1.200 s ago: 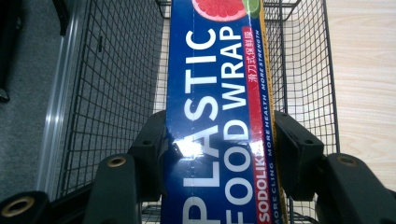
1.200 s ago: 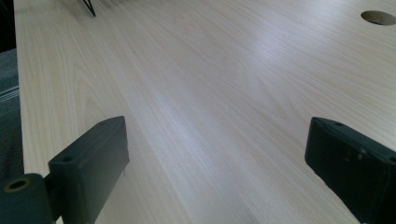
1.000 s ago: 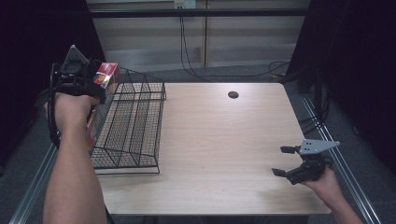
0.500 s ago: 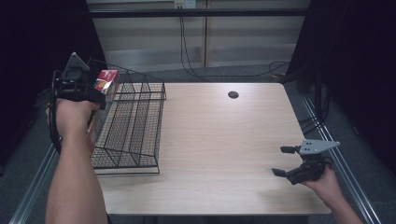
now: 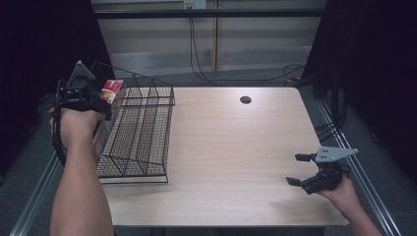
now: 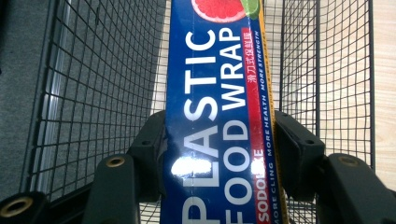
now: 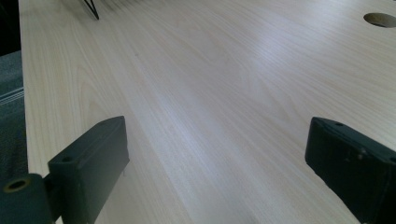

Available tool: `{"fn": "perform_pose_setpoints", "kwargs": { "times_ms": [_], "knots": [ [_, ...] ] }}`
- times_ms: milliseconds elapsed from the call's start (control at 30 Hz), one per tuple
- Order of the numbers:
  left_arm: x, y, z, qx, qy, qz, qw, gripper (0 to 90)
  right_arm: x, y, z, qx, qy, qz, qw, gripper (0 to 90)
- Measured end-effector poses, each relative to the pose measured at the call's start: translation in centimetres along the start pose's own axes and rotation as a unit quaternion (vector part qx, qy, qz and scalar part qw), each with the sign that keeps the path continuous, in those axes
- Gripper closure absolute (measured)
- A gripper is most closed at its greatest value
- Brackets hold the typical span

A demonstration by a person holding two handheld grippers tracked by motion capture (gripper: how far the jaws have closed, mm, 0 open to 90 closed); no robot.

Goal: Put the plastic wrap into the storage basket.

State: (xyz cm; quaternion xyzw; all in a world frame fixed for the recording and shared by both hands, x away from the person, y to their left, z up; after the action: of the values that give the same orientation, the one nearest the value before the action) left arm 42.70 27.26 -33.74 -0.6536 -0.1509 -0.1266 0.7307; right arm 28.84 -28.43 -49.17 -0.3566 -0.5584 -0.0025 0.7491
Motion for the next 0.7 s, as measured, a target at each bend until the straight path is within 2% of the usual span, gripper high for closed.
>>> {"fn": "perform_pose_setpoints", "kwargs": {
  "times_ms": [133, 233, 333, 367, 500, 700],
  "knots": [
    [-0.20, 0.31, 0.05, -0.001, -0.004, 0.003, 1.0000, 44.1, 0.00, 0.03, 0.10, 0.001, 0.001, 0.001, 1.0000, 6.2],
    [-0.25, 0.40, 0.06, 0.002, 0.004, 0.005, 1.0000, 44.1, 0.01, 0.05, 0.07, 0.000, 0.002, 0.000, 1.0000, 6.2],
    [-0.19, 0.42, -0.10, -0.002, 0.007, 0.005, 1.0000, 43.9, 0.06, 0.12, 0.06, 0.000, 0.001, -0.001, 1.0000, 6.2],
    [-0.21, 0.44, -0.30, -0.004, -0.002, 0.006, 1.0000, 43.9, 0.04, 0.14, 0.10, 0.001, 0.001, 0.001, 1.0000, 6.2],
    [-0.28, 0.64, -0.48, -0.006, 0.005, 0.014, 0.9999, 43.7, 0.07, 0.12, 0.13, 0.001, 0.001, 0.000, 1.0000, 6.2],
    [-0.34, 0.81, -0.67, -0.009, 0.005, 0.015, 0.9998, 43.5, 0.04, 0.07, 0.08, 0.001, 0.001, 0.000, 1.0000, 6.2]
  ]
}}
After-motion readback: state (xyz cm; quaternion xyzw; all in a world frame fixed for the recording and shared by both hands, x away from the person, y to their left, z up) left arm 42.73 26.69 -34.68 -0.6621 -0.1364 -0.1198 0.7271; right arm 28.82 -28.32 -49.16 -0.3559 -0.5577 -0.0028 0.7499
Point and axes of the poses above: each handheld gripper's, and its own axes: y roughly forward along the jaws, x roughly out of its top, z roughly to its left, the point moved 8 cm from there along y, roughly forward along the jaws, and after that the axes turned 6 degrees about x, right-handed, at the moved point
